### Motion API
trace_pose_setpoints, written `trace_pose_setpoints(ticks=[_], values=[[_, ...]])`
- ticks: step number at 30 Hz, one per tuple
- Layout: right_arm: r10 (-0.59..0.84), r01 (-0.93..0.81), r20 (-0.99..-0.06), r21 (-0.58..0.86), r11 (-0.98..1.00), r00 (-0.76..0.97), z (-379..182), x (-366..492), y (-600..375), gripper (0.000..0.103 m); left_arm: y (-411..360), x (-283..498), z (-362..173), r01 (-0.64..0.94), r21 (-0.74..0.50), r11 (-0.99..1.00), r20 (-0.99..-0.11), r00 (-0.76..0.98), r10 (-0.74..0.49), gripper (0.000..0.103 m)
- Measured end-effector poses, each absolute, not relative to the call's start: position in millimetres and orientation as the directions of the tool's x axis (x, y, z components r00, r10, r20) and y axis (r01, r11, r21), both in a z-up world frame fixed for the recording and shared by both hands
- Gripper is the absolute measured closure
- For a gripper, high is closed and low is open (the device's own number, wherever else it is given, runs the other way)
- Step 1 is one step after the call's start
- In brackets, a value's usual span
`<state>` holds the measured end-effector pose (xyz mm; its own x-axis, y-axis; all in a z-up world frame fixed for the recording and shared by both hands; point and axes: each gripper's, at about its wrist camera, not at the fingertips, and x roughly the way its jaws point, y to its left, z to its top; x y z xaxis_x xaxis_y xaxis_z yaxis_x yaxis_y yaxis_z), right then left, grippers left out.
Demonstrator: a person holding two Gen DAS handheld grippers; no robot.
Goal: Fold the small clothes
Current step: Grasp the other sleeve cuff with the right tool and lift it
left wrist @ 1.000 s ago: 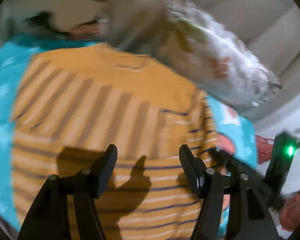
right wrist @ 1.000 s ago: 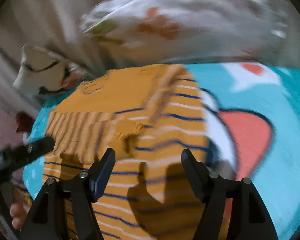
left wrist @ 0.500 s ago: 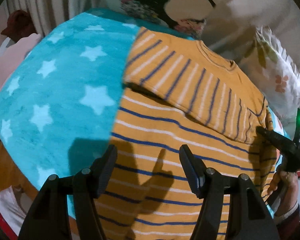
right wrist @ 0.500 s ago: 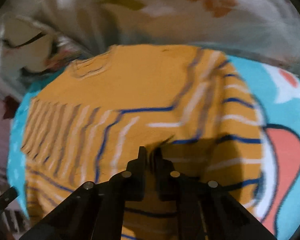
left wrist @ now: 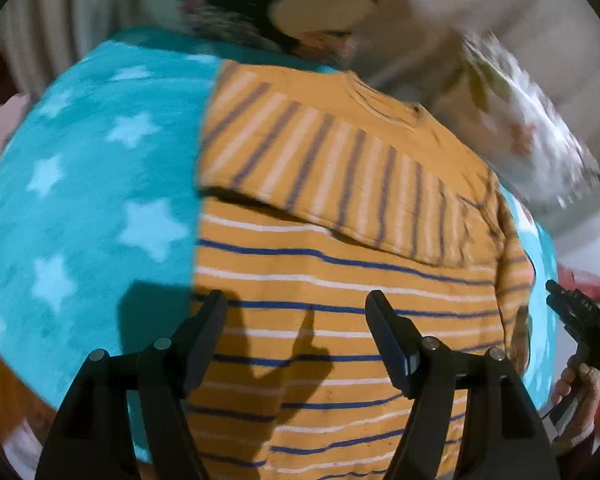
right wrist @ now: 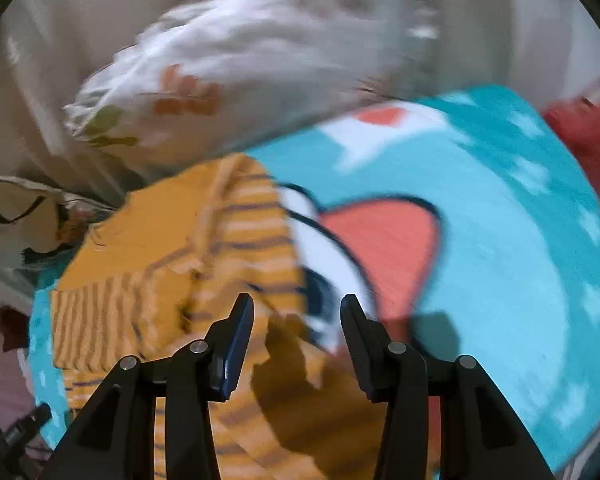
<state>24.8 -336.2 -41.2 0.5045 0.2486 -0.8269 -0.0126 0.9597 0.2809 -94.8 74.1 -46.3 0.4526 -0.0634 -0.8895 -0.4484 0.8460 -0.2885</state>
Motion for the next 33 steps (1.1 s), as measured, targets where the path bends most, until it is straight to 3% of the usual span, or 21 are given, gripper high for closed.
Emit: trace_pose_setpoints(ticks=[6,11,16,17,19,22,24,26,30,33], values=[[0.181,0.063,-0.879,0.232,0.971,0.442,-72,-27,-368,0.04,52,-75,-64,-0.346,-0.322,0.881,-0.9,0.4,-0.172,0.033],[0.089,0.143,-0.905,0.162,0.976,0.417,-99,-47,-388,0.039,38,-71,-65,-0.296,-0.308,0.904,-0.906,0.381,-0.184,0.033],[0.065,0.099,-0.911,0.115,0.988,0.408,-109,-48,-379,0.031,34,-74,-65,-0.308,-0.291,0.906,-0.915,0.367,-0.169,0.033],[0.082,0.087,-0.908,0.128,0.988,0.412,-108,-49,-377,0.035,34,-75,-63,-0.317,-0.288,0.904,-0.915,0.37,-0.162,0.033],[0.153,0.032,-0.9,0.181,0.983,0.408,-105,-45,-373,0.093,33,-77,-59,-0.349,-0.28,0.894,-0.915,0.378,-0.139,0.033],[0.316,-0.034,-0.868,0.328,0.944,0.383,-93,-37,-383,0.095,31,-79,-55,-0.4,-0.285,0.871,-0.913,0.391,-0.119,0.033],[0.346,-0.041,-0.844,0.362,0.931,0.41,-78,-32,-400,0.095,26,-80,-53,-0.42,-0.289,0.86,-0.911,0.397,-0.112,0.033],[0.308,-0.024,-0.832,0.336,0.942,0.461,-57,-24,-429,0.095,19,-81,-52,-0.431,-0.29,0.855,-0.91,0.4,-0.107,0.033],[0.084,0.119,-0.833,0.177,0.977,0.546,-36,0,-508,0.095,-2,-82,-53,-0.444,-0.308,0.841,-0.905,0.409,-0.115,0.033],[-0.05,0.256,-0.849,0.101,0.961,0.526,-41,21,-557,0.089,-20,-80,-54,-0.441,-0.303,0.845,-0.908,0.404,-0.115,0.033]])
